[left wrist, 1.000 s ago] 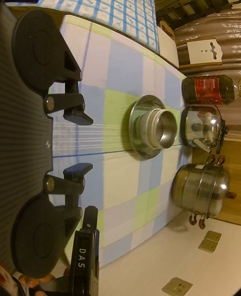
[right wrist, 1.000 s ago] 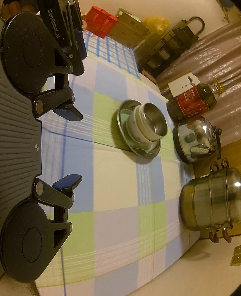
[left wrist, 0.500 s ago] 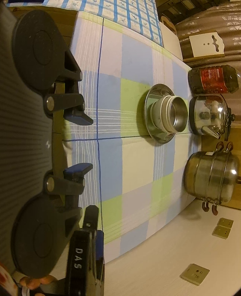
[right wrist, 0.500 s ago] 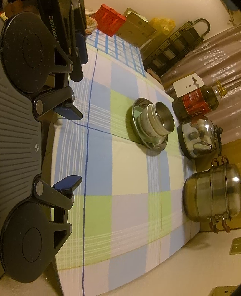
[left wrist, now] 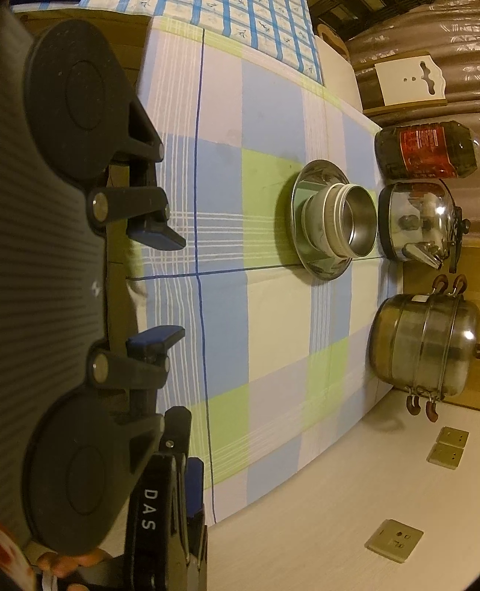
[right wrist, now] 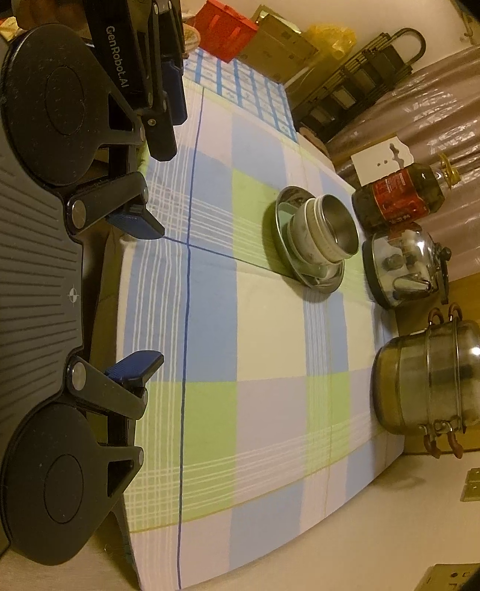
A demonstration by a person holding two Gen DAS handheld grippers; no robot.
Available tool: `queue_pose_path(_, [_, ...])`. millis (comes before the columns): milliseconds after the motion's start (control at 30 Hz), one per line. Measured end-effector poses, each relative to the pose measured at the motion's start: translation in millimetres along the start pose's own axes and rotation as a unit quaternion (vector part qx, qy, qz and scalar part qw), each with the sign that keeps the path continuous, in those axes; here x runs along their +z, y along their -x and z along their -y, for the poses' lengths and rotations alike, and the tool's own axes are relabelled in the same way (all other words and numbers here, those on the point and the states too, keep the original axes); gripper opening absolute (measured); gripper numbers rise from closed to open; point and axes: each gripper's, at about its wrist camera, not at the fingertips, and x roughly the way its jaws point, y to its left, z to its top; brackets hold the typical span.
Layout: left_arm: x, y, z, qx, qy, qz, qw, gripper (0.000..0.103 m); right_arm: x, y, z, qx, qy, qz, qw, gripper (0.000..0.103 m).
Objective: Organize plates and bowls
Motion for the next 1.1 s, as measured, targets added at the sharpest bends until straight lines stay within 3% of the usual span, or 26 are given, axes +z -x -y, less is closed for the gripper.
queue_pose_path(1100, [9, -13, -4, 0.0, 0.003, -0.003, 1.0, 0.042, 6, -7, -1, -0.003, -0.001, -0.004, 1.0, 0.067])
